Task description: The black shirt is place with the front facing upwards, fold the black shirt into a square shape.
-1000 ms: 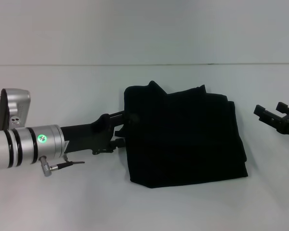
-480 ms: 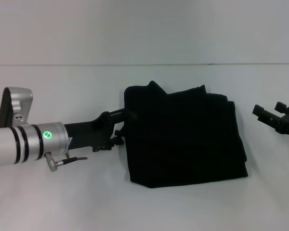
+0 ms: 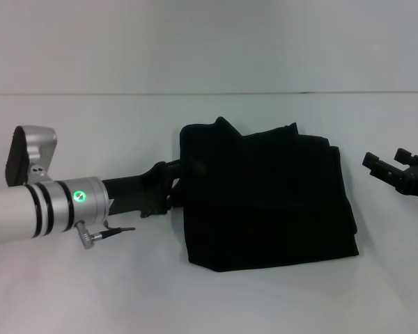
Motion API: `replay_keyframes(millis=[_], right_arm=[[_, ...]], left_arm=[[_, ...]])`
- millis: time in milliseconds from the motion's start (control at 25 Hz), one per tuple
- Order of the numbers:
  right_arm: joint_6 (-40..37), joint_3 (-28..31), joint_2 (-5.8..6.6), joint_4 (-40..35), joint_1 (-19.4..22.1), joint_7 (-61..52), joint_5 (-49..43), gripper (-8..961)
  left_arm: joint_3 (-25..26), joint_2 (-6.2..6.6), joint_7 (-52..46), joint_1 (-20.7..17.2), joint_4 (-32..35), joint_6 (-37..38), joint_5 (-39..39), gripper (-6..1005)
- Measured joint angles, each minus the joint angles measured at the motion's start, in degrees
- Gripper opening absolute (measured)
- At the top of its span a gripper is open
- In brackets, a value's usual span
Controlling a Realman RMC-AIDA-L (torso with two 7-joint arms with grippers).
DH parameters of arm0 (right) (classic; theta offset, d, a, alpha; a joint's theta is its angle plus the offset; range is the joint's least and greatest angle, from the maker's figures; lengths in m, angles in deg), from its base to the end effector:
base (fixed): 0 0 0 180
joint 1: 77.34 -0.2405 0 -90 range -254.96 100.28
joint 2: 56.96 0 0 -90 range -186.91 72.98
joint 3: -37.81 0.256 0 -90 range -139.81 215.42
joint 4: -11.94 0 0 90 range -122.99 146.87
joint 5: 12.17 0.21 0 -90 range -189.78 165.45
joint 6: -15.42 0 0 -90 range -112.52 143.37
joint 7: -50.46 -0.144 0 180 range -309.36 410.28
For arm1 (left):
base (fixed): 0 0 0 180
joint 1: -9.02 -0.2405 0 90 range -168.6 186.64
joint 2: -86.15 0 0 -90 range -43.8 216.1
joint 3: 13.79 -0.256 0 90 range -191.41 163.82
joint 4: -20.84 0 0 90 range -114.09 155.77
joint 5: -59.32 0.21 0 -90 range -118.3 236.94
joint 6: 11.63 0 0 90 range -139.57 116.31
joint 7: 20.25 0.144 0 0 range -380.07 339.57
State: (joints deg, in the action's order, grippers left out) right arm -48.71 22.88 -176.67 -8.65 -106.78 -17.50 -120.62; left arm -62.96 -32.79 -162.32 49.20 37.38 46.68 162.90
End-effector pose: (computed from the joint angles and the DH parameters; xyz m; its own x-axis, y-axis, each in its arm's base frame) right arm 0.3424 0.3466 0.0007 0.5317 -0.3917 -0.7509 -0.8338 -0.3975 -0.3830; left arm -0.2629 0.3772 -0.0680 -0.2680 0.8540 0.4459 0.9434 0.1388 0.3011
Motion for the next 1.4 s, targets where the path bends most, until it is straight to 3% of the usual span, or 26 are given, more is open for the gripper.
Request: replay_keyframes(millis=[160, 280, 600, 1040, 1280, 1400], right_arm=[[-0.04, -0.02, 0.0, 0.03, 0.05, -0.02, 0.0, 885], [-0.04, -0.02, 0.0, 0.07, 0.1, -0.02, 0.0, 885], [-0.11, -0.02, 0.0, 0.56, 0.18, 0.34, 0.0, 884], [-0.11, -0.01, 0.0, 0.65, 0.09, 0.39, 0.0, 883], [-0.11, -0.01, 0.01, 0.65, 0.24, 0.46, 0.04, 883], [-0.11, -0.01, 0.05, 0.63, 0.53, 0.47, 0.14, 884]], left_arm=[[0.58, -1.38, 2.68, -0.28, 1.68, -1.16, 0.04, 926], [0.43, -1.4, 2.67, -0.09, 1.5, -1.79, 0.15, 890], [0.31, -1.38, 2.72, 0.08, 1.76, -2.22, 0.17, 679], [0.88, -1.27, 2.97, -0.4, 2.07, -2.37, -0.25, 206], [2.15, -2.64, 3.32, -0.32, 4.55, -0.3, -2.66, 30], [2.36, -3.98, 4.27, 1.93, 5.63, 0.99, -5.39, 35]])
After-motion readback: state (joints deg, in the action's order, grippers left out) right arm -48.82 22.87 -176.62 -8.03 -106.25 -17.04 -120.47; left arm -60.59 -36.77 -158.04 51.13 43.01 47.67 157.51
